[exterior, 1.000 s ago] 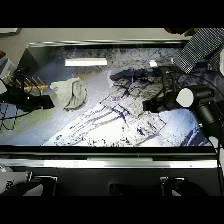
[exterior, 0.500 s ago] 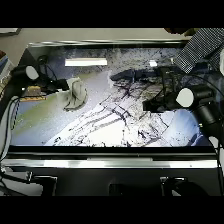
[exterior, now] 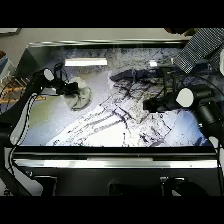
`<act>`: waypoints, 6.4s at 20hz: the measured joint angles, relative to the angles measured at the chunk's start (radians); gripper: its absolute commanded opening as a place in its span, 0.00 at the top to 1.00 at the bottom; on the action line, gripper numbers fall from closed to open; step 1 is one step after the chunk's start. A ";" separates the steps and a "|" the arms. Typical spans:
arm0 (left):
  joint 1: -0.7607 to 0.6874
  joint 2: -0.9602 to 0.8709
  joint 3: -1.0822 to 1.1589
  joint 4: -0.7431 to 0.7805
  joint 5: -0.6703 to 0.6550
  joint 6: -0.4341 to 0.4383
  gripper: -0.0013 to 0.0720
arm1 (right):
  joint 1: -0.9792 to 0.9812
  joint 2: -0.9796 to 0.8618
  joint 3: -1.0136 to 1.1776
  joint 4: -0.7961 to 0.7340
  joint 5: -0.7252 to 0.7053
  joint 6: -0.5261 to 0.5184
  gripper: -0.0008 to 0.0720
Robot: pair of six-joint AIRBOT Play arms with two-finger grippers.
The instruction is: Fold the clothes and pants, and hang the long-sleeved shirts on hangers.
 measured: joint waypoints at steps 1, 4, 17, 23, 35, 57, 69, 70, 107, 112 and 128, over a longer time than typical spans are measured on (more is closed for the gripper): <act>-0.008 0.003 0.014 -0.042 -0.037 0.015 0.96 | 0.000 0.000 0.000 0.000 0.011 0.011 0.78; -0.067 0.043 0.040 -0.140 -0.140 0.040 0.96 | 0.000 0.000 0.000 -0.023 0.081 0.035 0.78; -0.644 0.000 0.056 -0.284 -0.031 -0.158 0.44 | 0.000 0.070 0.000 -0.345 0.546 0.119 0.78; -0.579 0.029 0.056 -0.282 -0.035 -0.164 0.39 | -0.004 0.088 0.004 -0.314 0.421 0.192 0.36; -0.141 0.299 0.056 -0.112 -0.343 -0.030 0.39 | -0.674 -0.093 -0.035 0.331 0.248 -0.074 0.21; -0.100 0.314 -0.047 -0.075 -0.364 -0.018 0.24 | -0.533 -0.166 -0.587 1.025 -0.314 -0.347 0.95; -0.177 0.259 -0.566 -0.494 0.050 0.254 0.24 | -0.526 -0.151 -0.587 1.023 -0.247 -0.357 0.95; -0.196 0.243 -0.574 -0.508 0.063 0.266 0.24 | -0.526 -0.151 -0.587 1.022 -0.244 -0.357 0.95; 0.135 1.141 -0.133 -0.023 -0.015 -0.077 0.96 | -0.525 0.550 0.450 0.351 -0.246 -0.154 0.95; 0.139 1.232 -0.140 0.085 -0.011 -0.131 0.96 | -0.525 0.554 0.504 0.291 -0.260 -0.045 0.95; 0.140 0.685 -0.660 -0.119 0.254 -0.148 0.95 | -0.324 -0.541 0.515 0.406 -0.203 0.046 0.95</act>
